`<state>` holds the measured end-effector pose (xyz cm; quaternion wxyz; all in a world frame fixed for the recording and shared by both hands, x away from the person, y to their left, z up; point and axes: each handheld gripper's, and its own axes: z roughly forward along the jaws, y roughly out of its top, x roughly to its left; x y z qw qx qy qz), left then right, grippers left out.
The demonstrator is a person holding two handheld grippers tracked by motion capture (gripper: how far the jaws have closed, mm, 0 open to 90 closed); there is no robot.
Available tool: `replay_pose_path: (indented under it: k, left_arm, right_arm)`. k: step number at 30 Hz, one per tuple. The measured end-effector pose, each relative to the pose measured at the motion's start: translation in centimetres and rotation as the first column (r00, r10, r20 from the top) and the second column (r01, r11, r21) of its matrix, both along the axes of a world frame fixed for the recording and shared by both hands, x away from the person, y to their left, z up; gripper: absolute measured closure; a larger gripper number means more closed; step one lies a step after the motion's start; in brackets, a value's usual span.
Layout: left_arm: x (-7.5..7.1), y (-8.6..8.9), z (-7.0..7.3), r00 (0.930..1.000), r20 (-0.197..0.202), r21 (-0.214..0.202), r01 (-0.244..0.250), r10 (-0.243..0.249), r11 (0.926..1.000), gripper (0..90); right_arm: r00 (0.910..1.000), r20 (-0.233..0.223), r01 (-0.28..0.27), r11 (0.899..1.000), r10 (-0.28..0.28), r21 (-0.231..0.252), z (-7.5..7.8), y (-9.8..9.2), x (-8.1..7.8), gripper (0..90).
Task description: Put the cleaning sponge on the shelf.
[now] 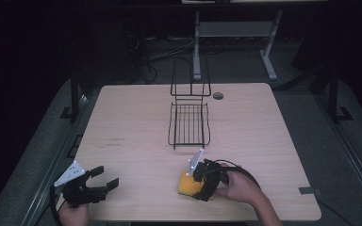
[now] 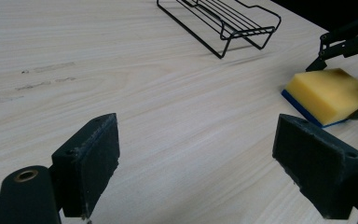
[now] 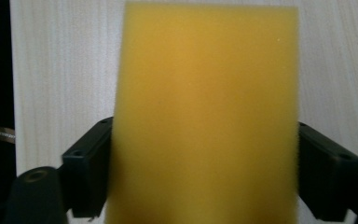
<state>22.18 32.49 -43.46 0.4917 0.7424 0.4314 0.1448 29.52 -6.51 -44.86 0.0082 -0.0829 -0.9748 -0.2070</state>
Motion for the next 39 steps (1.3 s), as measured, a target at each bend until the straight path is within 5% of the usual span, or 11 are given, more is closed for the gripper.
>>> replay_pose_path:
  k: [39]
  left_arm:
    - [-0.1, 0.1, 0.0, 1.0, 0.003, -0.002, -0.007, 0.007, 1.0, 14.0]
  right_arm:
    - [0.9995, 0.03, -0.012, 0.999, 0.011, 0.043, 2.7, -1.0, 1.5, 21.4]
